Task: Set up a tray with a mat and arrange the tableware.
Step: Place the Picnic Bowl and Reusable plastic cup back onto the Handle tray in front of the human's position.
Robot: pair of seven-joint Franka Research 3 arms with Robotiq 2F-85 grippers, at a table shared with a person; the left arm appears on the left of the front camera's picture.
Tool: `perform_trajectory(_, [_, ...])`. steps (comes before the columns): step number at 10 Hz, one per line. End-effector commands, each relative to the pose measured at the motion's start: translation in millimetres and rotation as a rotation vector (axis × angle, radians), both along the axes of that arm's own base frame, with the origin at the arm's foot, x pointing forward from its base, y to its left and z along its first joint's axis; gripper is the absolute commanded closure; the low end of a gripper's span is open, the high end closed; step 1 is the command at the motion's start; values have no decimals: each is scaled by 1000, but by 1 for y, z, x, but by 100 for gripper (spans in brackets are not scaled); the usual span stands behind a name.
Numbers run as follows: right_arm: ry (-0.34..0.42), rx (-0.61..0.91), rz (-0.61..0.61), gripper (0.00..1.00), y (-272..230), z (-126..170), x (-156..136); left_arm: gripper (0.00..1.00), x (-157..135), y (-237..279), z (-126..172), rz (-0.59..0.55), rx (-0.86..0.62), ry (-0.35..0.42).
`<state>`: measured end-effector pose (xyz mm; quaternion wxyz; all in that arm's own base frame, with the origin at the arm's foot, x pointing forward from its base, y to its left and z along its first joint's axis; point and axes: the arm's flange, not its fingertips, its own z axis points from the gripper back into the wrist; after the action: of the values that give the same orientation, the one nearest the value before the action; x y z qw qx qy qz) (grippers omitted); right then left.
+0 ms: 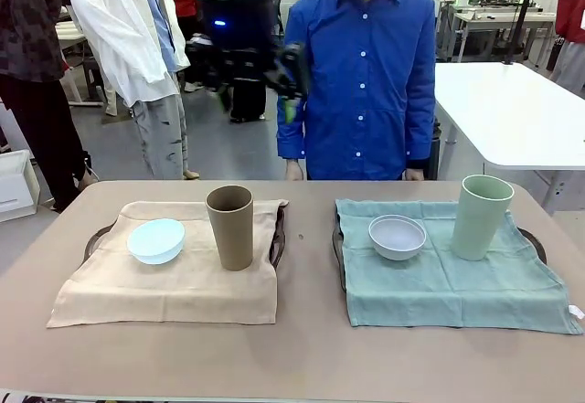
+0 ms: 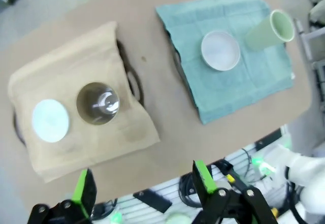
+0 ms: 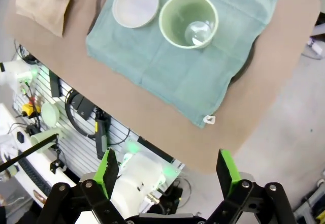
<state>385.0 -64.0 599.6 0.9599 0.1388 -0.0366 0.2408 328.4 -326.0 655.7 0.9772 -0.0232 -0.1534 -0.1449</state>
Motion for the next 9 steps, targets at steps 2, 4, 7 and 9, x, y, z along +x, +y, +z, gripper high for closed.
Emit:
perform_trajectory(2, [-16, 75, -31, 0, -23, 1, 3, 0, -29, 76, 5, 46, -101, -25])
perform_trajectory(4, [-12, 98, -54, 0, -33, -6, -4, 0, -45, 123, 17, 109, -185, -67])
perform_trajectory(7, [10, 134, -65, 0, -36, -18, -9, 0, -64, 206, 33, 237, -316, -92])
perform_trajectory(9, [24, 140, -64, 0, -30, -20, -10, 0, -63, 189, 45, 232, -285, -88])
